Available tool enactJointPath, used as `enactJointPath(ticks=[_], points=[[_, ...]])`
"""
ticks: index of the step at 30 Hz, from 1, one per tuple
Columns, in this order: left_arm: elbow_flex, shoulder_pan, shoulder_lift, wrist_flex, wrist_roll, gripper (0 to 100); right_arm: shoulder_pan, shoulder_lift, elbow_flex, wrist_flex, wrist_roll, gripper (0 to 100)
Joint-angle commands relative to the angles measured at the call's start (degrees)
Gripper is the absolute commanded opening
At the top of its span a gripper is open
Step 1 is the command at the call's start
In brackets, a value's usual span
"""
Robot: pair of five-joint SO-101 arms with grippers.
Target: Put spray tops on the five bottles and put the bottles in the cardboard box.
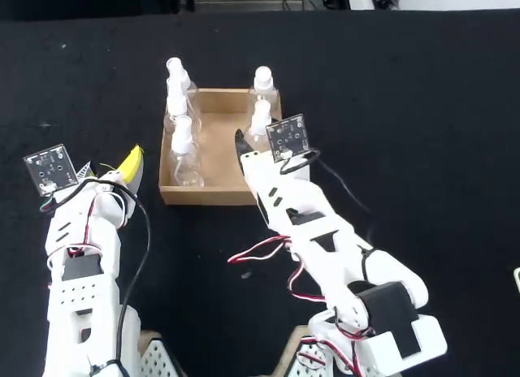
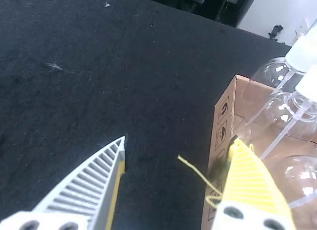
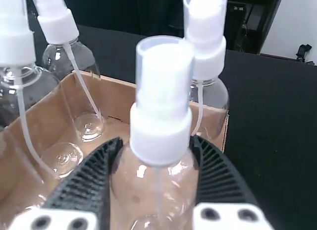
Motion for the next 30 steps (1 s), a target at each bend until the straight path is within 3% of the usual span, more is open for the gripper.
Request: enactJointPath(ticks=[1,9,30], points=[[-0.75,-0.48,-0.53,-1.23,-0.62,30,-0.53,0.13,-0.92,0.35,0.53,12.8],[-0.75,-0.48,-0.53,-1.23,-0.62,30,-0.88,-0.22,-1.45,3.96,0.53,24.8],[-0.75,-0.48,-0.53,-1.23,-0.62,30,-0.88,-0.22,-2.42,5.54,0.53,25.2]])
